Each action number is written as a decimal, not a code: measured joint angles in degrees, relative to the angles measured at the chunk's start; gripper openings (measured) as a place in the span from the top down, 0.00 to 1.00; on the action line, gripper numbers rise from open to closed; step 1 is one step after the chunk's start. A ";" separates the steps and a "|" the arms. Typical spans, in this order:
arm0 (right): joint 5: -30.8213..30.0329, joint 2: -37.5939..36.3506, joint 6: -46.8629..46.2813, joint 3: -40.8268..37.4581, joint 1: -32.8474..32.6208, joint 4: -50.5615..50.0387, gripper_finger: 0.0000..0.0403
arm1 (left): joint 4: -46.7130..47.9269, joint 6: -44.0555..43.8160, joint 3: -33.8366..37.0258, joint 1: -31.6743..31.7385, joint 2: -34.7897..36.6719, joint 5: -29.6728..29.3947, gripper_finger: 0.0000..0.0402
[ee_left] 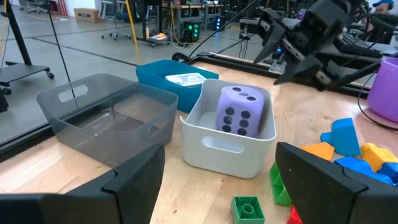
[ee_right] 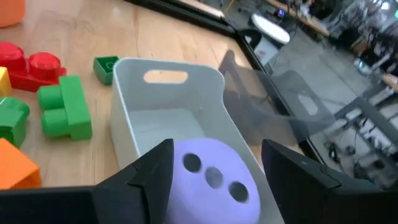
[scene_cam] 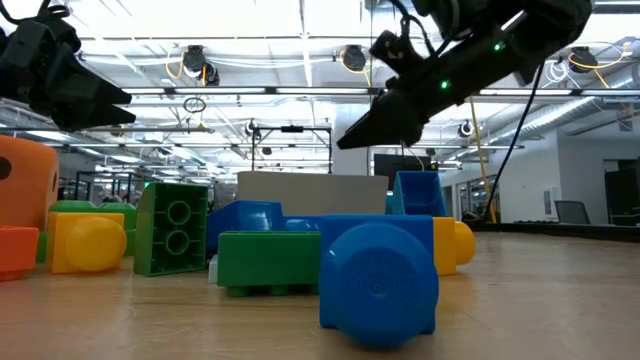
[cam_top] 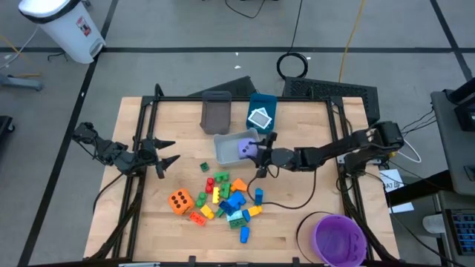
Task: Pick & Place Toys
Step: Adjust the gray bin
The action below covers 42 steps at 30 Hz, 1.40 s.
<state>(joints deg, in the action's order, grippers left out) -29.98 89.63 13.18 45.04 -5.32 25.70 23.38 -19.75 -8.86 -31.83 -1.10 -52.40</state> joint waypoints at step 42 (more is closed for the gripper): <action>13.36 -1.67 -2.90 0.06 3.09 -19.13 0.84 | 0.00 0.00 0.00 -0.02 0.01 0.00 0.23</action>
<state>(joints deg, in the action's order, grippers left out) -16.62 87.96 10.27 45.10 -2.23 6.57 23.38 -19.75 -8.86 -31.85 -1.10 -52.40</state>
